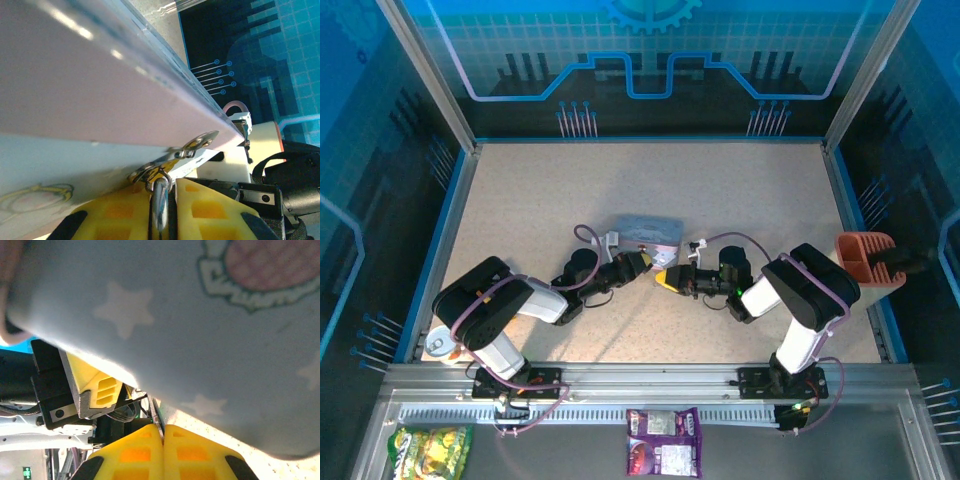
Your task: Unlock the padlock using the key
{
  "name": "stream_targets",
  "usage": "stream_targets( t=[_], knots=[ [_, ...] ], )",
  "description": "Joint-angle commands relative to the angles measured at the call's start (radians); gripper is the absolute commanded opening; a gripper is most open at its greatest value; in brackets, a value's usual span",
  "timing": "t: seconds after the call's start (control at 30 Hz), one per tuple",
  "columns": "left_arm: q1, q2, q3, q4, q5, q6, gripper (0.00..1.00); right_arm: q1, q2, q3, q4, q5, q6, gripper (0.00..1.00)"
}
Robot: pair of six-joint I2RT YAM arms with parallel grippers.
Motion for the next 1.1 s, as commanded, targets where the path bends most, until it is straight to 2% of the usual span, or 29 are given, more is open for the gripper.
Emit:
stream_targets(
  t=[0.0,1.07],
  knots=[
    [-0.073,-0.012,0.016,0.100,0.153,0.029,0.03,-0.031,0.005,0.043,0.113,0.119,0.031,0.00],
    [-0.151,0.008,0.012,0.168,0.133,0.027,0.02,-0.032,-0.053,0.039,0.065,0.242,0.033,0.00]
  ],
)
